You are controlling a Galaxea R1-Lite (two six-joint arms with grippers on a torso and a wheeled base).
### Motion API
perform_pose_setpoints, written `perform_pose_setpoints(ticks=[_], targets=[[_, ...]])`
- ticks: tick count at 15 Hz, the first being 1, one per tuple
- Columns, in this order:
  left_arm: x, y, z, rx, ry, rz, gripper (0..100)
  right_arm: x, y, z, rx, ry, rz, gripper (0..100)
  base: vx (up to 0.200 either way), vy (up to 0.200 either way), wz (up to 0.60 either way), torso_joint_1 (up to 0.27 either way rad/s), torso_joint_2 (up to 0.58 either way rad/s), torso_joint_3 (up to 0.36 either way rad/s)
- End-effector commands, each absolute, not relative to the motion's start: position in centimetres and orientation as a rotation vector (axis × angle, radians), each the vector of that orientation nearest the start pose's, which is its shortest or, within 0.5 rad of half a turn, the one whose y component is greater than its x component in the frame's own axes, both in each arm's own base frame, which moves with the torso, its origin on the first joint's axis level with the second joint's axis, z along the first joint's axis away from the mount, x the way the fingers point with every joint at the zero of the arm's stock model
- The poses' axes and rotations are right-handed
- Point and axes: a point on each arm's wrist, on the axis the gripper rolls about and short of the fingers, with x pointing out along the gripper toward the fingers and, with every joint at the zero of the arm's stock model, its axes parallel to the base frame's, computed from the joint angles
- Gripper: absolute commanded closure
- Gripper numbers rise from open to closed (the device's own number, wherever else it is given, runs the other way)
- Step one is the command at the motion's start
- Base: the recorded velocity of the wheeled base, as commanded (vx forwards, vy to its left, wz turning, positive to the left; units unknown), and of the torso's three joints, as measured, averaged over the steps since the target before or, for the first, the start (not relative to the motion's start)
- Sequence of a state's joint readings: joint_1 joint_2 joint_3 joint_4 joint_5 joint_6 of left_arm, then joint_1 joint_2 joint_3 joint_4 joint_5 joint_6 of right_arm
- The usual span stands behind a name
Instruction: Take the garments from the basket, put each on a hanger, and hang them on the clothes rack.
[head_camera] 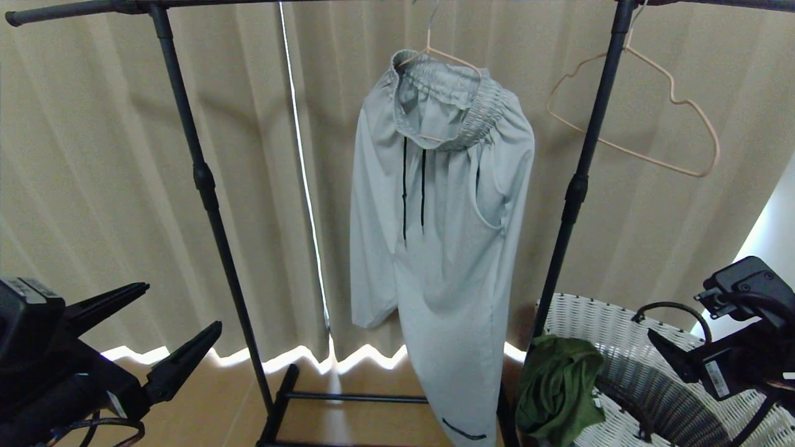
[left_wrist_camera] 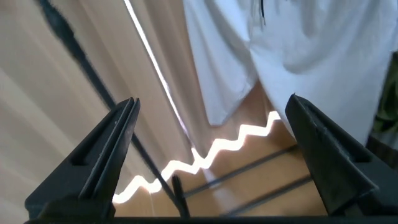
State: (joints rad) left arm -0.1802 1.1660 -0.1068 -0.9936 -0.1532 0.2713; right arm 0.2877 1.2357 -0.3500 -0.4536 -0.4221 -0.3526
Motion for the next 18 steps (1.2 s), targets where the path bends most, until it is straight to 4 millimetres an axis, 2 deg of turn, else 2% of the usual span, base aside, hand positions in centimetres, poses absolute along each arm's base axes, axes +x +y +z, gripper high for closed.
perform_pose_setpoints(ticks=[1,4,5,10,13,16,18], targets=[[13.2,-2.8,15.3,0.270,0.020,-0.341,0,15.8,3.7,15.3,-0.498,0.432,-0.058,0,0.200,0.000,0.00,-0.002,-0.01,0.007],[13.2,-2.7,15.3,0.270,0.021,-0.338,0,15.9,3.7,15.0,-0.504,0.449,-0.056,0,0.200,0.000,0.00,0.002,0.00,0.001],[13.2,-2.8,15.3,0.271,0.022,-0.340,0,16.2,3.8,14.4,-0.516,0.481,-0.053,0,0.000,0.000,0.00,0.000,0.00,0.000],[13.2,-2.7,15.3,0.273,0.020,-0.338,0,18.8,3.4,10.4,-0.559,0.698,-0.066,0,0.000,0.000,0.00,0.000,0.00,0.000],[13.2,-2.7,15.3,0.273,0.022,-0.337,0,20.6,4.5,8.4,-0.582,0.757,-0.022,0,0.000,0.000,0.00,0.000,0.00,0.000],[13.3,-2.9,14.8,0.273,0.050,-0.350,0,21.0,5.5,6.4,-0.615,0.828,0.040,0,0.000,0.000,0.00,0.000,0.00,0.000],[15.2,-4.0,14.4,0.262,0.102,-0.402,0,20.9,6.2,5.6,-0.633,0.854,0.095,0,0.000,0.000,0.00,0.000,0.00,0.000]])
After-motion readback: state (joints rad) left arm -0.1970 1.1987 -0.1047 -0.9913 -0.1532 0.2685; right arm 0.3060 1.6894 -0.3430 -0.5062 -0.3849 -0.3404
